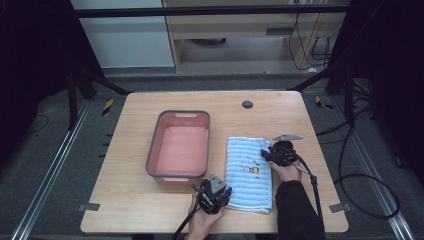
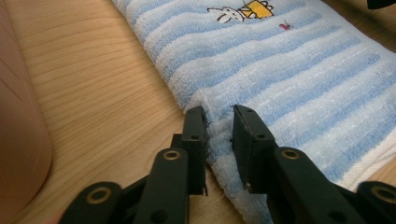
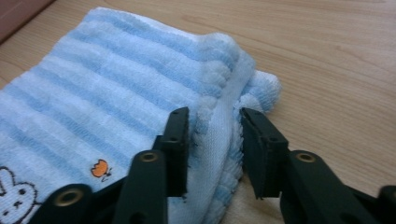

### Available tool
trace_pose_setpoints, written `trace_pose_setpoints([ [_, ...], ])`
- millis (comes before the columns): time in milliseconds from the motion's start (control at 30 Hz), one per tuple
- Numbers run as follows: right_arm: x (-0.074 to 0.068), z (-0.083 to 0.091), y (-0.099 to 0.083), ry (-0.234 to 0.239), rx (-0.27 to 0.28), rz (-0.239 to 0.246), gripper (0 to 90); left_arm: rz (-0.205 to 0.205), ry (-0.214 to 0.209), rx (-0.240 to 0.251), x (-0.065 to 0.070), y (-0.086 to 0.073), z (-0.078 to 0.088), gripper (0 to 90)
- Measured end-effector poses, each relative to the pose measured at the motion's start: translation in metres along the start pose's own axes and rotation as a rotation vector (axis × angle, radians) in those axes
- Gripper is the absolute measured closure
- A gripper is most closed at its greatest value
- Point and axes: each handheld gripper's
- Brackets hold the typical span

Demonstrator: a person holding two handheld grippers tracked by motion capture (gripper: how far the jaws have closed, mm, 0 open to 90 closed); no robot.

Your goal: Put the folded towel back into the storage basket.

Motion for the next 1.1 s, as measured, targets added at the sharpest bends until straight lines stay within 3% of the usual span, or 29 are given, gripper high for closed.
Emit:
trace_pose_setpoints([
  [67, -0.002, 0.000, 0.000, 0.026, -0.001, -0.021, 77.1, 0.016, -0.005, 0.002, 0.000, 0.000, 0.000, 79.8],
  [133, -0.004, 0.001, 0.001, 0.029, 0.002, -0.005, 80.4, 0.027, -0.011, 0.017, 0.000, -0.001, -0.001, 82.8],
  [400, -0.003, 0.011, 0.005, 0.057, 0.048, -0.004, 82.7, 0.065, -0.035, 0.050, -0.003, 0.001, 0.004, 86.0],
  [533, -0.004, 0.026, 0.012, 0.087, 0.115, -0.018, 82.9, 0.033, -0.044, 0.092, -0.003, 0.010, 0.015, 86.3],
  [1100, -0.017, 0.074, 0.045, 0.084, 0.272, 0.030, 83.1, -0.030, -0.054, 0.187, 0.000, 0.047, 0.051, 86.2],
])
Point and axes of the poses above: each handheld gripper's, and its own axes: z roughly backward along the jaws, y roughly out of its top, x roughly to its right, and after that the axes turned 4 degrees about x, right-handed
